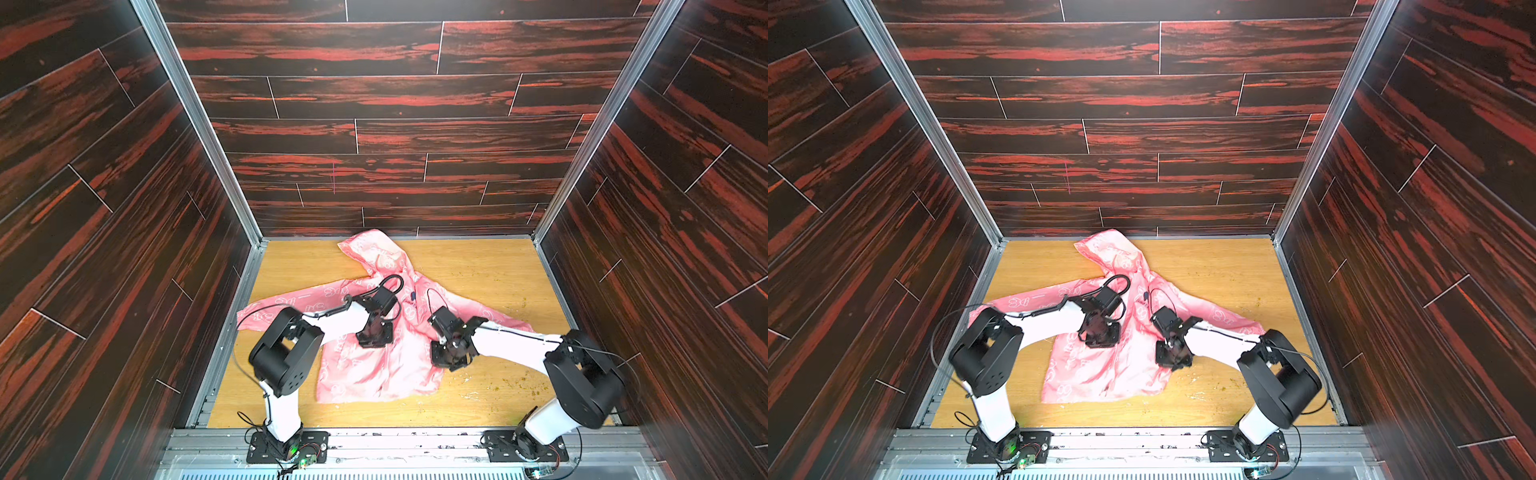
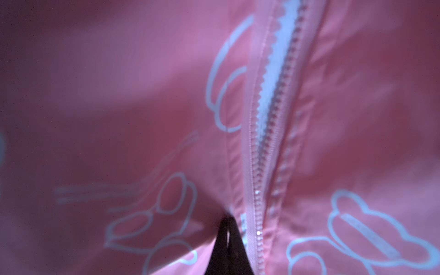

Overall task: Unzip the jacket
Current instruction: Smooth out the jacket at the center of the board.

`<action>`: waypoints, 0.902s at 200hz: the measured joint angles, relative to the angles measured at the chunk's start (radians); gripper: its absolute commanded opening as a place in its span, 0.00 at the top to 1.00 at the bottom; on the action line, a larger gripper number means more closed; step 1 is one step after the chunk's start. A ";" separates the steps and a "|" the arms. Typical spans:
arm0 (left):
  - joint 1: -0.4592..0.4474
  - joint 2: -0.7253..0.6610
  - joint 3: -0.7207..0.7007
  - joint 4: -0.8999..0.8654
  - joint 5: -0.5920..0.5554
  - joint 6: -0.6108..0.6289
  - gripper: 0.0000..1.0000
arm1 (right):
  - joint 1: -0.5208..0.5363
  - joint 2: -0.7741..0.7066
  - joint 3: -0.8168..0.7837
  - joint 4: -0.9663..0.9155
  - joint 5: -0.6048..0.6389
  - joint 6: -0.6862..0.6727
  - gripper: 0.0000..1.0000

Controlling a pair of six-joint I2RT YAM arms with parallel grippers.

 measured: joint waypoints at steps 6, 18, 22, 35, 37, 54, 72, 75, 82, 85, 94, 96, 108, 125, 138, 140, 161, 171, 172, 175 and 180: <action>0.005 0.017 0.025 0.005 0.000 0.008 1.00 | -0.016 0.006 0.013 0.000 0.001 -0.026 0.67; 0.016 0.041 0.066 0.010 -0.005 0.027 1.00 | -0.037 0.007 0.039 -0.011 0.009 -0.068 0.54; 0.021 0.044 0.076 0.010 -0.006 0.032 1.00 | -0.039 0.006 0.049 -0.019 0.012 -0.080 0.50; 0.036 0.045 0.104 -0.005 -0.016 0.056 1.00 | -0.040 -0.007 0.076 -0.037 0.019 -0.117 0.43; 0.038 0.044 0.108 -0.007 -0.019 0.061 1.00 | -0.040 -0.013 0.077 -0.039 0.019 -0.117 0.42; 0.051 0.032 0.129 -0.040 -0.038 0.101 1.00 | -0.037 -0.089 0.079 -0.081 0.039 -0.136 0.39; 0.060 -0.007 0.122 -0.089 -0.063 0.137 1.00 | -0.037 -0.230 0.055 -0.129 0.066 -0.117 0.39; 0.061 -0.015 0.119 -0.095 -0.065 0.143 1.00 | -0.037 -0.259 0.048 -0.136 0.070 -0.111 0.39; 0.062 -0.041 0.106 -0.109 -0.071 0.154 1.00 | -0.037 -0.324 0.028 -0.149 0.075 -0.093 0.39; 0.062 -0.051 0.101 -0.114 -0.075 0.154 1.00 | -0.035 -0.350 0.019 -0.154 0.077 -0.084 0.39; 0.062 -0.089 0.084 -0.133 -0.080 0.162 1.00 | -0.027 -0.429 -0.015 -0.173 0.088 -0.053 0.39; 0.062 -0.099 0.080 -0.137 -0.081 0.164 1.00 | -0.023 -0.447 -0.024 -0.179 0.090 -0.045 0.39; 0.061 -0.152 0.064 -0.154 -0.081 0.164 1.00 | 0.014 -0.526 -0.074 -0.207 0.110 0.010 0.39; 0.059 -0.206 0.060 -0.157 -0.057 0.144 1.00 | 0.120 -0.568 -0.135 -0.244 0.153 0.100 0.38; 0.055 -0.226 0.060 -0.146 -0.032 0.121 1.00 | 0.214 -0.550 -0.164 -0.264 0.187 0.171 0.37; 0.054 -0.227 0.061 -0.145 -0.029 0.120 1.00 | 0.230 -0.545 -0.166 -0.268 0.194 0.181 0.37; 0.029 -0.219 0.063 -0.131 0.008 0.087 1.00 | 0.340 -0.452 -0.171 -0.280 0.249 0.277 0.34; 0.011 -0.206 0.068 -0.127 0.027 0.072 1.00 | 0.367 -0.398 -0.170 -0.277 0.275 0.314 0.31; 0.008 -0.205 0.070 -0.127 0.030 0.071 1.00 | 0.369 -0.396 -0.170 -0.277 0.277 0.315 0.31; 0.004 -0.201 0.072 -0.124 0.036 0.068 1.00 | 0.373 -0.381 -0.169 -0.276 0.286 0.323 0.30; -0.003 -0.193 0.076 -0.120 0.045 0.060 1.00 | 0.377 -0.362 -0.169 -0.273 0.297 0.335 0.30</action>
